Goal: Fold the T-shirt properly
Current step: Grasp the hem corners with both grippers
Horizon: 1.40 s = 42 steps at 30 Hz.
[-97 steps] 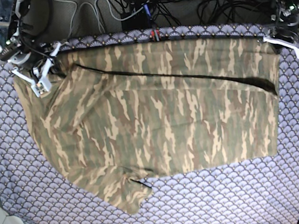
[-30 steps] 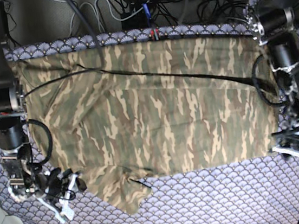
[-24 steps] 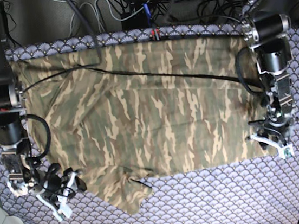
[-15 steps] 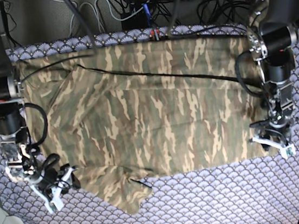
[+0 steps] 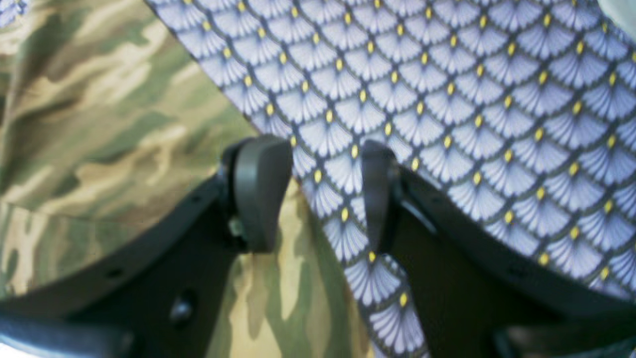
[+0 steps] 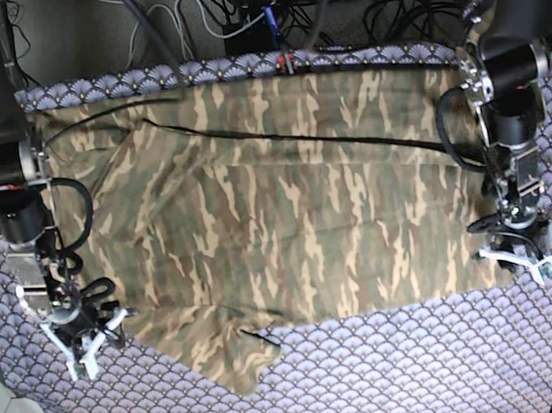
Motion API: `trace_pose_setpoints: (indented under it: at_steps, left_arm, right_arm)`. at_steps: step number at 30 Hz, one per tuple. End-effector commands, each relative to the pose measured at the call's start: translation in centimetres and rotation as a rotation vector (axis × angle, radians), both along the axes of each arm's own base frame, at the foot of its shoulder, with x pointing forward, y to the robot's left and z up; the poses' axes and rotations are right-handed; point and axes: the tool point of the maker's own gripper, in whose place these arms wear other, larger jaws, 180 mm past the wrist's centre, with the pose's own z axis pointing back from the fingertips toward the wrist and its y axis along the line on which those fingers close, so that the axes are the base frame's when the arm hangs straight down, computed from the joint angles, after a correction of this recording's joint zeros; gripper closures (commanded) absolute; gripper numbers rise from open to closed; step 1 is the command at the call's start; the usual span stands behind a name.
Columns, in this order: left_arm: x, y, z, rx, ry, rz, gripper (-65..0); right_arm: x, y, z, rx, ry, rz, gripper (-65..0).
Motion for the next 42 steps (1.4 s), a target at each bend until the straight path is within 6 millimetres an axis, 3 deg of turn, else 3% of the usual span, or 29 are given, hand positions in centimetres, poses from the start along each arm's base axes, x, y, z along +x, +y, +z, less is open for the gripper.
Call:
trace_pose_setpoints:
  at_steps: [1, 12, 19, 28, 42]
  left_arm:
    - [0.8, 0.7, 1.8, 0.023, -0.051, 0.005, -23.0]
    - [-3.2, 0.8, -2.8, 0.019, 0.048, 0.009, -23.0]
    - [-3.3, 0.9, -2.8, 0.020, 0.049, 0.010, -23.0]
    - [-3.0, 1.1, -2.3, 0.025, 0.041, 0.010, -23.0]
    - [-1.8, 1.1, -1.0, 0.028, 0.013, 0.008, -23.0]
  right_arm:
    - [1.6, -0.8, 2.7, 0.000, -0.074, -0.015, -28.4]
    - [0.8, -1.1, 1.1, 0.006, -0.030, -0.030, -28.4]
    - [-0.1, -3.0, -0.1, -0.044, 0.001, -0.121, -28.4]
    - [-1.6, 0.0, -2.7, 0.012, 0.097, -0.022, -28.4]
    - [-3.0, 2.0, -3.9, 0.055, 0.200, 0.085, -27.8]
